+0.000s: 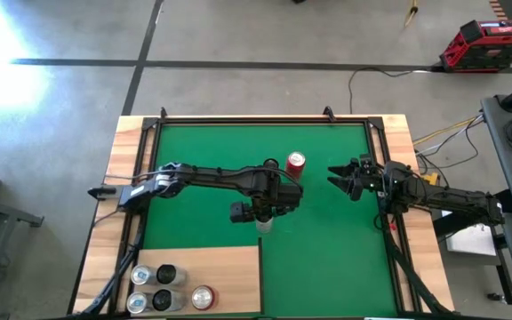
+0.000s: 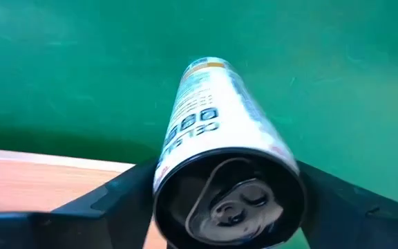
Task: Place canned beverage on shelf
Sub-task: Put the bottom white and yellow soda can on the shelf
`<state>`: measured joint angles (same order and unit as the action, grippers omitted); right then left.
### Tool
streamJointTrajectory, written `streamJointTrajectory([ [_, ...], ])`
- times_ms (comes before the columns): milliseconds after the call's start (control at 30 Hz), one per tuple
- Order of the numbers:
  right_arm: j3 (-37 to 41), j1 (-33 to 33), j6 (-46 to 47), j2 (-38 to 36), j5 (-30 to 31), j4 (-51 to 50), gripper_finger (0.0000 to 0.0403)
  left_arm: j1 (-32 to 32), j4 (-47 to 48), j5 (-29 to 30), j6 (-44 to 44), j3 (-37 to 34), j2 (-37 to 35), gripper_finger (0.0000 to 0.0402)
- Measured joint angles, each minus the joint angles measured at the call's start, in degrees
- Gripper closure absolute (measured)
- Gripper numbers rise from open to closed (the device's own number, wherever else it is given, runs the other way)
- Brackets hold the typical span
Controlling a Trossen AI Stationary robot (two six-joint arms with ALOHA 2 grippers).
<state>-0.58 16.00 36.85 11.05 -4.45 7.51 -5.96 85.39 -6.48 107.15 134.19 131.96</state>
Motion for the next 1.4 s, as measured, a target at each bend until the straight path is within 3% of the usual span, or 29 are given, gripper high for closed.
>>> streamJointTrajectory([
  [167, 0.0, 0.0, 0.0, 0.0, 0.0, 0.0, 0.0085, -0.2, 1.1, 1.5, -0.2, 0.0, 0.0, 0.0164],
  [633, 0.0, 0.0, 0.0, 0.0, 0.0, 0.0, 0.0085, -0.8, 4.6, 3.2, -4.3, 0.6, -4.1, 0.0164],
  [1067, 0.0, 0.0, 0.0, 0.0, 0.0, 0.0, 0.0085, -3.9, 4.7, 4.5, -1.2, -0.2, -8.5, 0.0164],
  [1233, 0.0, 0.0, 0.0, 0.0, 0.0, 0.0, 0.0085, -4.8, 4.6, 7.0, 0.3, -4.6, -12.6, 0.0164],
  [1400, 0.0, 0.0, 0.0, 0.0, 0.0, 0.0, 0.0085, -5.9, 4.7, 4.0, 3.3, -12.8, -17.1, 0.0164],
])
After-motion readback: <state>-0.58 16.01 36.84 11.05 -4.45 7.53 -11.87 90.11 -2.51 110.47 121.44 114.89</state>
